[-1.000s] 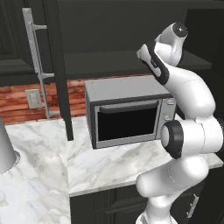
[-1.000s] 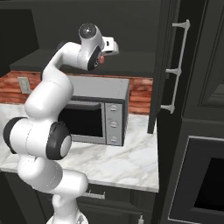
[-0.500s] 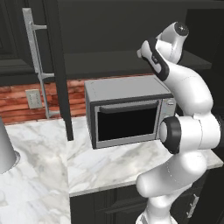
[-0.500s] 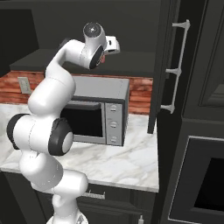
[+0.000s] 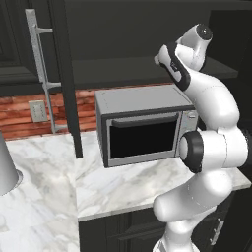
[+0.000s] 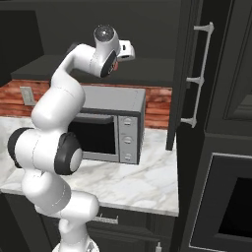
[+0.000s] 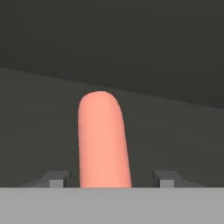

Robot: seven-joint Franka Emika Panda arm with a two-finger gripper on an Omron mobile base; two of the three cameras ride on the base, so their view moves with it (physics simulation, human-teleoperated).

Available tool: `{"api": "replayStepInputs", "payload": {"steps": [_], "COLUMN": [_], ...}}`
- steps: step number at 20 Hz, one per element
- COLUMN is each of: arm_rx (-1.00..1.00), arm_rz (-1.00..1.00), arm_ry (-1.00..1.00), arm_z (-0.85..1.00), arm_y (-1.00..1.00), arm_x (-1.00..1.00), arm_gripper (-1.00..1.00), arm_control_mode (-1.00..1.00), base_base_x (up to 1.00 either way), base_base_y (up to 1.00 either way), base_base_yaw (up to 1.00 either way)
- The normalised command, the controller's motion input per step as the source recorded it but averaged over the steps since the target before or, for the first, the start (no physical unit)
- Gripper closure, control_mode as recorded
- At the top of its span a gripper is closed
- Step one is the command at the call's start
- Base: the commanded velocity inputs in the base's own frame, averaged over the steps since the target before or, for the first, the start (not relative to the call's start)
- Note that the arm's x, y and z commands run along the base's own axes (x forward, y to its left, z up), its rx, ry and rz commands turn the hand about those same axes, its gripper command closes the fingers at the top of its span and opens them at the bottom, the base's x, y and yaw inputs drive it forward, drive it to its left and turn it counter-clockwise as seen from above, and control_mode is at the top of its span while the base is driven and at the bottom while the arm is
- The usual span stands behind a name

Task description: Pick up the bar soap and sponge from the sink, and place them back in the cabinet, and close the cabinet doors.

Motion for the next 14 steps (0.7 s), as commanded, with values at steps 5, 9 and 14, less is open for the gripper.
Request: {"api": "replayStepInputs", "payload": {"steps": [5, 9, 14], "arm_rx": [0.00, 0.00, 0.00], "arm_rz": [0.00, 0.00, 0.00], "arm_ry": [0.00, -0.01, -0.04], "arm_z": [-0.02, -0.08, -0.13], "arm_y": [0.00, 0.00, 0.00], "arm_x": [0.00, 0.00, -0.01], "arm_gripper": [-1.00, -1.00, -1.00], "arm_control_mode": [-1.00, -1.00, -1.00], "base_base_x": [0.00, 0.00, 0.00], "base_base_y": [0.00, 0.00, 0.00], "base_base_yaw": [0.00, 0.00, 0.00]}}
